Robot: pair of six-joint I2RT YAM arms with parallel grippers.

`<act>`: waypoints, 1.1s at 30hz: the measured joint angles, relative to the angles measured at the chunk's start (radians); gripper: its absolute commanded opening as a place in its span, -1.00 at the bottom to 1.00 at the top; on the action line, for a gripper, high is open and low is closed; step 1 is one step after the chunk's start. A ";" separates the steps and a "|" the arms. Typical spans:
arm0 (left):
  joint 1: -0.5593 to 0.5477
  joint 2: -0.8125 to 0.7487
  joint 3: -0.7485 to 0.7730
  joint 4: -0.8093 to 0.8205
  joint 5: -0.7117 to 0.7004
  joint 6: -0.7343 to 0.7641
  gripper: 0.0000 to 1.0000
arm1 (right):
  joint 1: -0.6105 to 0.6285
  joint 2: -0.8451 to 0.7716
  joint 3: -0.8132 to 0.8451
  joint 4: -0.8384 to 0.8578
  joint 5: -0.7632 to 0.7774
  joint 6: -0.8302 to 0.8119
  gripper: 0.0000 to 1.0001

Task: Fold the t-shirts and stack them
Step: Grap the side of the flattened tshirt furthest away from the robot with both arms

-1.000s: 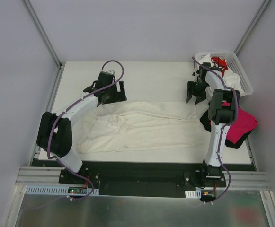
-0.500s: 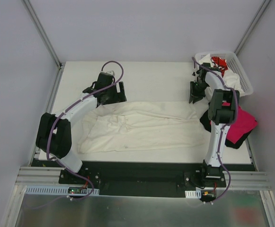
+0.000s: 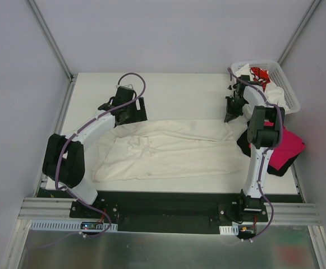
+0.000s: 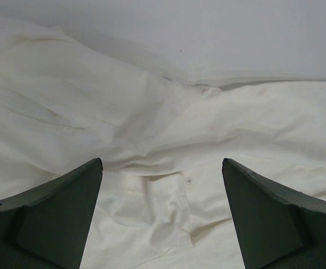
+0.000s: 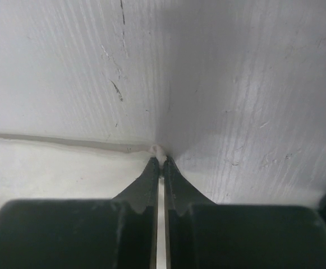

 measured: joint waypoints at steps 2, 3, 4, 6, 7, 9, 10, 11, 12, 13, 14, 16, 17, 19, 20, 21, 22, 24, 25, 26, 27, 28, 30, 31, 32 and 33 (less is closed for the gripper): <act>0.001 0.003 0.006 -0.027 -0.043 -0.003 0.74 | 0.000 -0.009 -0.015 0.013 0.000 0.002 -0.98; 0.002 0.008 0.016 -0.042 -0.070 -0.004 0.74 | 0.000 -0.014 -0.026 0.023 -0.001 0.003 -0.98; 0.002 0.014 0.023 -0.050 -0.087 -0.005 0.74 | 0.000 -0.019 -0.033 0.029 -0.002 0.003 -0.99; 0.003 0.040 0.048 -0.068 -0.133 -0.006 0.73 | 0.000 -0.026 -0.046 0.041 -0.003 0.004 -0.98; 0.004 0.057 0.060 -0.073 -0.150 -0.008 0.73 | 0.000 -0.030 -0.053 0.047 -0.003 0.005 -0.99; 0.009 0.097 0.079 -0.078 -0.175 -0.008 0.70 | 0.000 -0.037 -0.066 0.059 -0.004 0.006 -0.98; 0.009 0.116 0.081 -0.079 -0.182 -0.008 0.69 | 0.000 -0.039 -0.070 0.063 -0.004 0.007 -0.99; 0.011 0.135 0.081 -0.084 -0.183 -0.008 0.64 | 0.000 -0.041 -0.072 0.065 -0.004 0.007 -0.98; 0.012 0.148 0.081 -0.090 -0.182 -0.009 0.58 | 0.000 -0.042 -0.074 0.067 -0.004 0.007 -0.98; 0.014 0.164 0.080 -0.093 -0.182 -0.010 0.48 | 0.000 -0.043 -0.076 0.069 -0.004 0.007 -0.98; 0.015 0.176 0.079 -0.098 -0.182 -0.011 0.40 | 0.000 -0.043 -0.076 0.069 -0.005 0.008 -0.98; 0.015 0.188 0.072 -0.101 -0.182 -0.016 0.37 | 0.000 -0.043 -0.076 0.069 -0.005 0.008 -0.98; 0.015 0.189 0.068 -0.105 -0.182 -0.016 0.36 | 0.000 -0.043 -0.076 0.069 -0.005 0.008 -0.99; 0.015 0.189 0.066 -0.111 -0.182 -0.016 0.29 | 0.000 -0.043 -0.076 0.069 -0.005 0.008 -0.98; 0.015 0.189 0.066 -0.111 -0.182 -0.016 0.28 | 0.000 -0.043 -0.076 0.069 -0.005 0.008 -0.98; 0.015 0.189 0.066 -0.111 -0.182 -0.016 0.26 | 0.000 -0.043 -0.076 0.069 -0.006 0.008 -0.98; 0.015 0.189 0.066 -0.111 -0.182 -0.016 0.25 | 0.000 -0.043 -0.076 0.069 -0.006 0.008 -0.98; 0.015 0.189 0.066 -0.111 -0.182 -0.016 0.25 | 0.000 -0.043 -0.076 0.069 -0.006 0.008 -0.98; 0.015 0.189 0.066 -0.111 -0.182 -0.016 0.23 | 0.000 -0.043 -0.076 0.069 -0.006 0.008 -0.99; 0.015 0.189 0.066 -0.111 -0.182 -0.016 0.24 | 0.000 -0.043 -0.076 0.069 -0.006 0.008 -0.98; 0.015 0.189 0.066 -0.112 -0.182 -0.016 0.25 | 0.000 -0.043 -0.076 0.069 -0.006 0.008 -0.98; 0.015 0.189 0.066 -0.111 -0.187 -0.016 0.25 | 0.000 -0.043 -0.076 0.069 -0.006 0.008 -0.98; 0.016 0.188 0.066 -0.112 -0.210 -0.015 0.28 | 0.000 -0.043 -0.076 0.069 -0.006 0.008 -0.98; 0.016 0.187 0.066 -0.113 -0.224 -0.015 0.28 | 0.000 -0.043 -0.076 0.069 -0.006 0.008 -0.98; 0.016 0.186 0.066 -0.114 -0.239 -0.018 0.29 | 0.000 -0.043 -0.076 0.069 -0.006 0.008 -0.98; 0.019 0.186 0.067 -0.116 -0.255 -0.021 0.29 | 0.000 -0.043 -0.076 0.070 -0.007 0.008 -0.98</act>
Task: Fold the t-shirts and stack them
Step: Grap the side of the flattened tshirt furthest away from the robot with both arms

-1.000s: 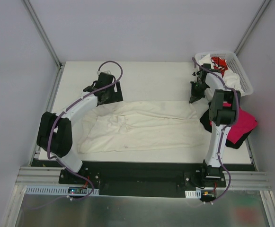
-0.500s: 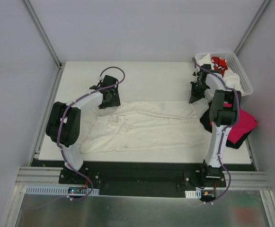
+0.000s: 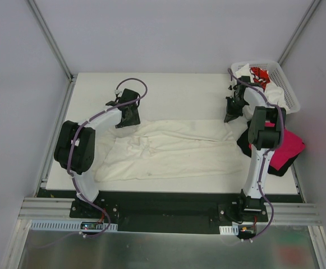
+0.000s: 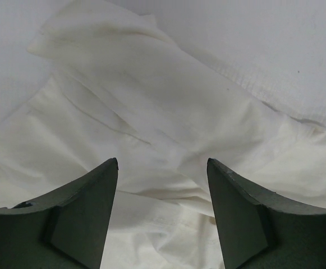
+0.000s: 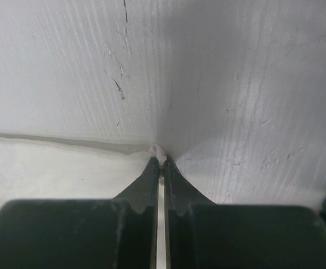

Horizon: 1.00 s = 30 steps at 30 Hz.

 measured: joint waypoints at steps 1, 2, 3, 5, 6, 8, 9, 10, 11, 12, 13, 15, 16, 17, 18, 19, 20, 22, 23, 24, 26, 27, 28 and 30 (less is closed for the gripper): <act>0.004 0.000 0.002 -0.001 -0.014 -0.005 0.29 | 0.000 0.000 -0.001 0.001 0.000 0.000 -0.98; 0.008 0.000 0.004 -0.001 -0.032 -0.010 0.29 | 0.000 -0.002 -0.003 0.002 -0.001 0.000 -0.98; 0.011 0.000 0.008 -0.003 -0.043 -0.015 0.30 | 0.000 -0.002 -0.005 0.004 -0.001 0.000 -0.98; 0.024 0.000 0.021 -0.008 -0.073 -0.030 0.32 | 0.000 -0.003 -0.007 0.006 -0.001 0.000 -0.99; 0.033 0.000 0.034 -0.009 -0.093 -0.036 0.33 | 0.000 -0.006 -0.010 0.009 -0.001 0.000 -0.98; 0.050 0.004 0.057 -0.011 -0.114 -0.042 0.34 | -0.001 -0.008 -0.014 0.013 -0.002 0.000 -0.98; 0.062 0.010 0.075 -0.011 -0.120 -0.044 0.34 | -0.001 -0.008 -0.015 0.014 -0.002 0.000 -0.98; 0.074 0.019 0.095 -0.010 -0.129 -0.046 0.33 | -0.001 -0.009 -0.016 0.015 -0.002 0.000 -0.98; 0.087 0.032 0.115 -0.006 -0.134 -0.048 0.34 | -0.001 -0.009 -0.016 0.015 -0.002 0.000 -0.99; 0.102 0.046 0.135 -0.006 -0.135 -0.050 0.34 | -0.001 -0.009 -0.016 0.015 -0.002 0.000 -0.98; 0.113 0.059 0.148 -0.005 -0.135 -0.051 0.33 | -0.001 -0.009 -0.016 0.015 -0.002 0.000 -0.99; 0.145 0.095 0.172 -0.002 -0.133 -0.055 0.33 | -0.001 -0.009 -0.017 0.016 -0.003 0.000 -0.98; 0.154 0.107 0.176 0.000 -0.132 -0.056 0.33 | -0.001 -0.009 -0.017 0.016 -0.003 0.000 -0.98; 0.164 0.120 0.178 0.000 -0.132 -0.059 0.33 | -0.001 -0.009 -0.017 0.016 -0.003 0.000 -0.98; 0.174 0.132 0.178 -0.002 -0.132 -0.061 0.33 | -0.002 -0.009 -0.017 0.016 -0.004 0.000 -0.99; 0.181 0.143 0.178 -0.006 -0.133 -0.063 0.33 | -0.002 -0.009 -0.017 0.016 -0.005 -0.001 -0.98; 0.185 0.148 0.178 -0.009 -0.133 -0.064 0.32 | -0.002 -0.009 -0.017 0.016 -0.005 -0.001 -0.98; 0.186 0.152 0.178 -0.011 -0.133 -0.069 0.32 | -0.002 -0.009 -0.017 0.016 -0.005 -0.001 -0.98; 0.186 0.152 0.178 -0.011 -0.133 -0.071 0.31 | -0.002 -0.009 -0.017 0.016 -0.006 -0.001 -0.98; 0.186 0.152 0.178 -0.010 -0.133 -0.072 0.31 | -0.002 -0.009 -0.017 0.016 -0.006 -0.001 -0.98; 0.185 0.152 0.178 -0.010 -0.131 -0.074 0.30 | -0.002 -0.009 -0.017 0.016 -0.007 -0.001 -0.98; 0.185 0.152 0.178 -0.010 -0.129 -0.076 0.29 | -0.002 -0.009 -0.017 0.016 -0.008 -0.001 -0.98; 0.185 0.152 0.178 -0.010 -0.128 -0.077 0.26 | -0.002 -0.009 -0.017 0.016 -0.008 -0.001 -0.98; 0.185 0.152 0.178 -0.010 -0.128 -0.079 0.16 | -0.002 -0.009 -0.017 0.016 -0.009 -0.001 -0.98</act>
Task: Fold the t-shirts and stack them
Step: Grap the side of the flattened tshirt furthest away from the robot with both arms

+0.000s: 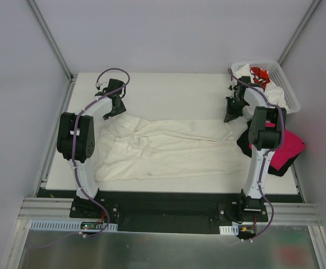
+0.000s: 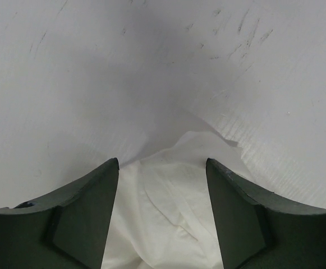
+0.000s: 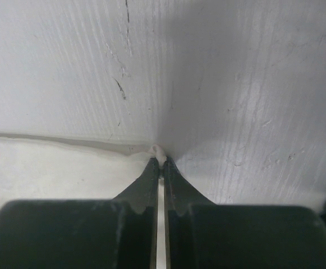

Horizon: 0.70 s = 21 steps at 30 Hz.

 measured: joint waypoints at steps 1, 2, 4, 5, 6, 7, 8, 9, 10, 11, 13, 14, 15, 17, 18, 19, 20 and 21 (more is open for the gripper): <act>0.000 0.000 0.000 0.000 0.000 -0.001 0.06 | 0.000 0.000 0.000 0.000 0.000 0.000 -0.98; 0.000 0.000 0.000 0.000 0.000 -0.003 -0.06 | 0.000 0.000 0.000 0.000 0.000 0.000 -0.99; 0.000 0.000 0.000 0.001 0.001 -0.008 -0.30 | 0.000 0.000 0.000 0.000 0.000 0.000 -0.98; 0.000 0.000 0.000 0.002 0.003 -0.009 -0.35 | 0.000 0.000 0.000 0.000 0.000 0.000 -0.99; 0.000 0.000 0.000 0.002 0.008 -0.010 -0.37 | 0.000 0.000 0.000 0.000 0.000 0.000 -0.98; 0.000 0.001 0.000 0.003 0.014 -0.010 -0.38 | 0.000 0.000 0.000 0.000 0.000 0.000 -0.98; 0.000 0.001 0.000 0.003 0.019 -0.010 -0.38 | 0.000 0.000 0.000 0.000 0.000 0.000 -0.98; 0.000 0.002 0.000 0.002 0.022 -0.010 -0.39 | 0.000 0.000 0.000 0.000 0.000 0.000 -0.98; 0.000 0.002 0.000 0.003 0.025 -0.010 -0.39 | 0.000 0.000 0.000 0.000 0.000 0.000 -0.98; 0.000 0.002 0.000 0.003 0.027 -0.010 -0.39 | 0.000 0.000 0.000 0.000 0.000 0.000 -0.98; 0.000 0.003 0.000 0.003 0.027 -0.010 -0.37 | 0.000 0.000 0.000 0.000 0.000 0.000 -0.98; 0.000 0.003 0.000 0.003 0.028 -0.010 -0.34 | 0.000 0.000 -0.001 0.000 0.000 0.000 -0.98; 0.000 0.003 0.000 0.003 0.029 -0.010 -0.32 | 0.000 0.000 -0.001 0.001 0.000 0.000 -0.98; 0.000 0.003 0.000 0.003 0.029 -0.010 -0.29 | 0.000 0.000 -0.002 0.001 0.000 0.000 -0.98; 0.000 0.003 0.000 0.003 0.029 -0.010 -0.21 | 0.000 0.000 -0.002 0.001 0.000 0.000 -0.99; 0.000 0.003 0.000 0.003 0.029 -0.009 -0.18 | 0.000 0.000 -0.002 0.001 0.000 0.000 -0.98; 0.000 0.003 0.000 0.003 0.028 -0.008 -0.16 | 0.000 0.000 -0.002 0.001 0.000 0.000 -0.98; 0.000 0.003 0.000 0.003 0.025 -0.008 -0.13 | 0.000 0.000 -0.002 0.001 0.000 0.000 -0.98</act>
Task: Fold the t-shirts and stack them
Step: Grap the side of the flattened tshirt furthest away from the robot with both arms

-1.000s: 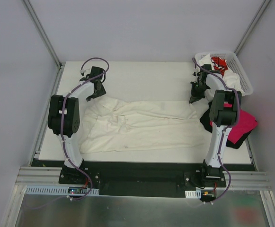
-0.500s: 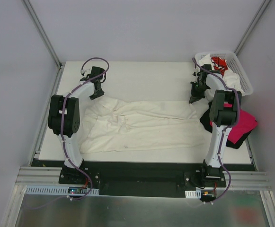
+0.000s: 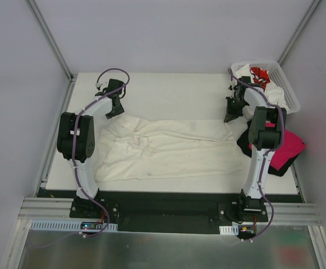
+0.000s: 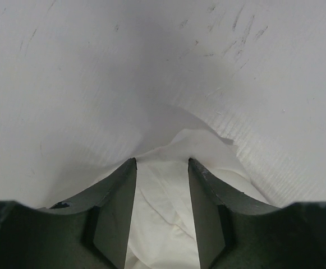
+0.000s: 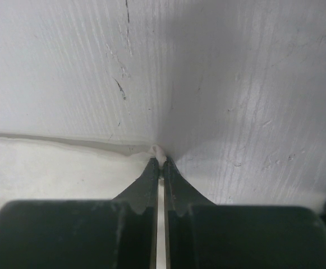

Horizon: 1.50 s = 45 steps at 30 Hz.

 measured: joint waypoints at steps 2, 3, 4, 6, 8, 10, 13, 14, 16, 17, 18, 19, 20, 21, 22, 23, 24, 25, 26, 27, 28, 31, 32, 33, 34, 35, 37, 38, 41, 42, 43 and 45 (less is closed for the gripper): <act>0.000 0.000 0.000 0.000 -0.008 0.000 -0.10 | 0.000 0.000 0.000 0.000 0.000 0.000 -0.99; 0.000 0.000 0.000 0.000 -0.011 0.001 -0.05 | 0.000 0.000 0.000 0.000 0.000 0.000 -0.99; 0.000 0.000 0.000 0.000 -0.016 0.002 -0.05 | 0.000 0.000 0.000 0.000 0.000 0.000 -0.98; 0.000 0.000 0.000 0.000 -0.027 0.005 -0.05 | -0.001 0.000 0.000 0.000 -0.002 -0.001 -0.99; 0.000 0.000 0.000 0.000 -0.035 0.006 -0.06 | -0.001 0.000 -0.001 0.001 -0.003 -0.002 -0.99; 0.000 0.000 0.000 0.000 -0.035 0.007 -0.07 | -0.001 0.000 -0.002 0.002 -0.003 -0.003 -0.98; 0.000 0.006 0.000 0.001 -0.034 0.007 -0.08 | -0.002 0.000 -0.002 0.002 -0.003 -0.003 -0.98; 0.000 0.008 0.000 0.000 -0.034 0.008 -0.08 | -0.002 0.000 -0.002 0.002 -0.004 -0.003 -0.98; 0.000 0.011 0.000 0.001 -0.034 0.010 -0.09 | -0.002 0.000 -0.002 0.002 -0.005 -0.003 -0.98; 0.000 0.011 0.000 0.002 -0.034 0.011 -0.08 | -0.002 -0.001 -0.002 0.002 -0.005 -0.004 -0.98; 0.000 0.011 0.000 0.005 -0.033 0.012 -0.08 | -0.002 -0.002 -0.003 0.003 -0.006 -0.004 -0.99; 0.000 0.011 0.000 0.011 -0.032 0.015 -0.08 | -0.003 -0.002 -0.004 0.004 -0.006 -0.004 -0.99; 0.000 0.011 0.000 0.018 -0.029 0.019 -0.08 | -0.003 -0.003 -0.006 0.005 -0.008 -0.005 -0.98; 0.000 0.011 0.000 0.023 -0.026 0.023 -0.09 | -0.003 -0.004 -0.007 0.006 -0.008 -0.005 -0.98; 0.000 0.011 -0.001 0.030 -0.025 0.028 -0.09 | -0.003 -0.004 -0.008 0.007 -0.009 -0.005 -0.98; 0.000 0.011 -0.003 0.038 -0.025 0.032 -0.09 | -0.004 -0.004 -0.008 0.007 -0.010 -0.006 -0.98; 0.000 0.011 -0.006 0.045 -0.025 0.035 -0.10 | -0.004 -0.004 -0.008 0.008 -0.011 -0.006 -0.99; 0.000 0.011 -0.009 0.050 -0.024 0.037 -0.09 | -0.004 -0.005 -0.009 0.008 -0.011 -0.007 -0.98; 0.000 0.011 -0.012 0.054 -0.021 0.039 -0.10 | -0.004 -0.005 -0.009 0.008 -0.011 -0.007 -0.99; 0.000 0.011 -0.014 0.057 -0.017 0.041 -0.14 | -0.004 -0.005 -0.009 0.008 -0.011 -0.007 -0.98; 0.000 0.011 -0.015 0.060 -0.013 0.042 -0.18 | -0.005 -0.005 -0.009 0.008 -0.011 -0.007 -0.98; 0.000 0.011 -0.016 0.062 -0.007 0.047 -0.35 | -0.005 -0.006 -0.010 0.010 -0.011 -0.007 -0.98; 0.000 0.011 -0.016 0.064 -0.006 0.049 -0.39 | -0.005 -0.006 -0.011 0.010 -0.011 -0.007 -0.98; 0.000 0.011 -0.016 0.066 -0.005 0.051 -0.45 | -0.005 -0.006 -0.011 0.010 -0.011 -0.007 -0.99; 0.000 0.011 -0.016 0.068 -0.003 0.054 -0.52 | -0.005 -0.007 -0.012 0.011 -0.011 -0.007 -0.98; 0.000 0.011 -0.016 0.068 -0.002 0.055 -0.53 | -0.005 -0.007 -0.013 0.012 -0.011 -0.007 -0.98; 0.000 0.011 -0.016 0.068 0.000 0.056 -0.62 | -0.005 -0.008 -0.014 0.013 -0.011 -0.007 -0.98; 0.000 0.011 -0.016 0.068 0.001 0.057 -0.68 | -0.005 -0.008 -0.014 0.013 -0.011 -0.007 -0.98; 0.000 0.011 -0.016 0.069 0.002 0.058 -0.76 | -0.005 -0.008 -0.014 0.013 -0.011 -0.007 -0.98; 0.000 0.011 -0.016 0.069 0.002 0.059 -0.76 | -0.005 -0.008 -0.014 0.013 -0.011 -0.007 -0.98; 0.000 0.011 -0.016 0.069 0.002 0.060 -0.76 | -0.005 -0.008 -0.014 0.013 -0.011 -0.007 -0.98; 0.000 0.011 -0.016 0.069 0.002 0.060 -0.80 | -0.005 -0.008 -0.014 0.013 -0.011 -0.007 -0.99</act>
